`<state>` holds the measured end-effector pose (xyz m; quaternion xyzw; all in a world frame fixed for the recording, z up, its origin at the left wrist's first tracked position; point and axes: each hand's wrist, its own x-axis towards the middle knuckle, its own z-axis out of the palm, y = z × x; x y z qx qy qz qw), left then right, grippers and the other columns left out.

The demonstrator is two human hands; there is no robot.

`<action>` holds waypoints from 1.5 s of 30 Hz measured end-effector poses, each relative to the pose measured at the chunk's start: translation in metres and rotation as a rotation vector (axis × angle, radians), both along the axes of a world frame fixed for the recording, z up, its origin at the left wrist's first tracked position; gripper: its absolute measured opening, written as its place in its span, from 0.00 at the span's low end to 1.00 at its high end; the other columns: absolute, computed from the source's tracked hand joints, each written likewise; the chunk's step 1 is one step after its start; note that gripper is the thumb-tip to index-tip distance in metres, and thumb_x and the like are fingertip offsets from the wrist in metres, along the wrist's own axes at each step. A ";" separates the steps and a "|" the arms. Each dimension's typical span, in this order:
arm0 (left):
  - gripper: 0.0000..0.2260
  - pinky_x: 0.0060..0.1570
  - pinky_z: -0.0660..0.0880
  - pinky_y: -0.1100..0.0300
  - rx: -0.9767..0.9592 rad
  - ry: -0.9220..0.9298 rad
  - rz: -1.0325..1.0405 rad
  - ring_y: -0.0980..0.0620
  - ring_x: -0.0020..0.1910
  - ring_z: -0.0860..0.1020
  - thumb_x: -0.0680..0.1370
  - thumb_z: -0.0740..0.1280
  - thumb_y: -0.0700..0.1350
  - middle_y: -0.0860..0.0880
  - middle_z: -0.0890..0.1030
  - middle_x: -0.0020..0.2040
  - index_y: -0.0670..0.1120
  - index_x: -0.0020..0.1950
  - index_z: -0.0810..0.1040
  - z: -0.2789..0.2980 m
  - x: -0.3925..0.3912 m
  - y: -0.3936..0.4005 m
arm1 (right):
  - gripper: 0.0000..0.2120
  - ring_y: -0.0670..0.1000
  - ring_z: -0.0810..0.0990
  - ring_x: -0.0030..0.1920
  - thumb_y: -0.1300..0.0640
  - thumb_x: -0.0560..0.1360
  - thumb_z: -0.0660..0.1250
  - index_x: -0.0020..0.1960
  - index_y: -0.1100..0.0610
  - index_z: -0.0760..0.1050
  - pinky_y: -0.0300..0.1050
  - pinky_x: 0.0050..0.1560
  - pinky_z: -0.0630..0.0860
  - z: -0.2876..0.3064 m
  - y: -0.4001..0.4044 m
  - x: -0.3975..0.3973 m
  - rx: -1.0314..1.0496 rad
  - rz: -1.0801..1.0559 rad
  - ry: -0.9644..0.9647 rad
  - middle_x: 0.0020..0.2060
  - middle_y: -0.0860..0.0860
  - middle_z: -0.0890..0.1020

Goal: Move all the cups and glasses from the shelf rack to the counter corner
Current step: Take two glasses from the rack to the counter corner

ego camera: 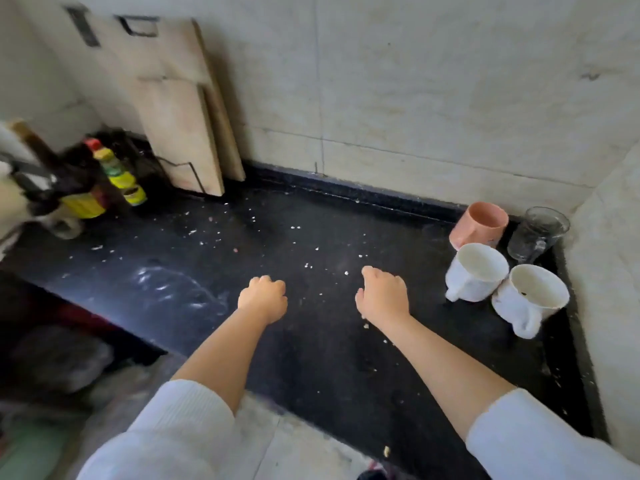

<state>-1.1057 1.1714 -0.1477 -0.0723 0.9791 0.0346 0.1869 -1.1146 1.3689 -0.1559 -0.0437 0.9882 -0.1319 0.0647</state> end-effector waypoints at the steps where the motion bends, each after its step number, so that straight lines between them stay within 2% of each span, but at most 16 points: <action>1: 0.16 0.60 0.69 0.50 -0.038 0.000 0.053 0.42 0.66 0.66 0.80 0.54 0.46 0.42 0.70 0.65 0.45 0.65 0.72 0.009 0.020 -0.028 | 0.14 0.58 0.74 0.61 0.58 0.75 0.57 0.60 0.59 0.68 0.53 0.65 0.65 0.007 -0.033 0.003 0.012 0.100 -0.017 0.60 0.54 0.78; 6: 0.17 0.61 0.69 0.49 -0.147 -0.003 0.308 0.42 0.67 0.66 0.79 0.55 0.46 0.43 0.70 0.66 0.47 0.66 0.71 0.049 0.132 -0.159 | 0.18 0.57 0.68 0.67 0.58 0.76 0.55 0.65 0.57 0.66 0.57 0.70 0.57 0.048 -0.186 0.050 0.014 0.469 -0.067 0.64 0.54 0.74; 10: 0.19 0.64 0.67 0.47 -0.211 -0.009 0.503 0.41 0.69 0.64 0.78 0.58 0.48 0.42 0.68 0.68 0.48 0.69 0.67 0.090 0.235 -0.256 | 0.17 0.57 0.68 0.67 0.58 0.76 0.55 0.63 0.58 0.70 0.58 0.71 0.55 0.089 -0.302 0.111 -0.017 0.719 -0.046 0.64 0.55 0.74; 13: 0.20 0.61 0.68 0.45 -0.260 0.050 0.656 0.39 0.68 0.65 0.78 0.58 0.48 0.41 0.68 0.67 0.46 0.69 0.66 0.124 0.315 -0.318 | 0.13 0.59 0.69 0.66 0.59 0.75 0.56 0.57 0.58 0.72 0.59 0.70 0.57 0.117 -0.382 0.168 -0.067 0.871 0.015 0.58 0.56 0.76; 16: 0.19 0.60 0.69 0.46 -0.327 0.094 0.787 0.39 0.66 0.66 0.78 0.58 0.48 0.40 0.69 0.66 0.44 0.67 0.67 0.156 0.388 -0.365 | 0.19 0.57 0.67 0.68 0.57 0.75 0.56 0.66 0.56 0.69 0.59 0.71 0.57 0.145 -0.451 0.225 -0.122 1.034 0.079 0.66 0.55 0.74; 19: 0.19 0.63 0.68 0.46 -0.386 0.130 0.931 0.40 0.67 0.66 0.77 0.58 0.47 0.40 0.69 0.67 0.45 0.67 0.69 0.185 0.460 -0.408 | 0.19 0.57 0.69 0.67 0.57 0.75 0.56 0.66 0.56 0.69 0.57 0.70 0.60 0.178 -0.519 0.286 -0.189 1.200 0.156 0.65 0.55 0.74; 24: 0.19 0.64 0.67 0.46 -0.438 0.185 1.116 0.40 0.68 0.65 0.77 0.59 0.48 0.40 0.67 0.67 0.46 0.68 0.68 0.230 0.540 -0.453 | 0.17 0.58 0.71 0.64 0.56 0.75 0.57 0.61 0.57 0.72 0.54 0.64 0.66 0.222 -0.607 0.365 -0.230 1.410 0.280 0.63 0.57 0.76; 27: 0.19 0.63 0.67 0.46 -0.474 0.232 1.216 0.40 0.66 0.66 0.76 0.60 0.50 0.40 0.68 0.65 0.46 0.66 0.70 0.257 0.592 -0.487 | 0.19 0.58 0.68 0.67 0.54 0.75 0.57 0.65 0.55 0.70 0.55 0.66 0.65 0.247 -0.663 0.418 -0.240 1.546 0.292 0.64 0.57 0.75; 32: 0.18 0.64 0.69 0.47 -0.521 0.209 1.308 0.40 0.65 0.70 0.76 0.61 0.48 0.39 0.72 0.65 0.43 0.64 0.72 0.289 0.655 -0.547 | 0.22 0.57 0.66 0.69 0.53 0.76 0.58 0.70 0.54 0.65 0.54 0.68 0.64 0.285 -0.749 0.484 -0.261 1.697 0.332 0.68 0.56 0.72; 37: 0.20 0.63 0.71 0.48 -0.565 0.222 1.457 0.40 0.65 0.71 0.76 0.59 0.47 0.40 0.72 0.67 0.43 0.67 0.69 0.324 0.712 -0.617 | 0.25 0.59 0.67 0.69 0.53 0.76 0.57 0.72 0.51 0.61 0.55 0.68 0.65 0.333 -0.844 0.542 -0.243 1.832 0.404 0.69 0.57 0.70; 41: 0.16 0.56 0.73 0.53 -0.612 0.280 1.515 0.43 0.60 0.74 0.76 0.58 0.43 0.41 0.75 0.63 0.43 0.64 0.71 0.348 0.746 -0.669 | 0.26 0.59 0.68 0.68 0.54 0.76 0.57 0.73 0.52 0.59 0.57 0.68 0.67 0.360 -0.917 0.578 -0.253 1.915 0.425 0.69 0.56 0.71; 45: 0.15 0.52 0.75 0.52 -0.619 0.302 1.595 0.44 0.56 0.75 0.76 0.58 0.42 0.43 0.76 0.59 0.45 0.61 0.74 0.353 0.783 -0.724 | 0.25 0.58 0.64 0.71 0.55 0.76 0.58 0.72 0.54 0.60 0.54 0.71 0.64 0.372 -0.991 0.619 -0.292 1.960 0.357 0.71 0.54 0.68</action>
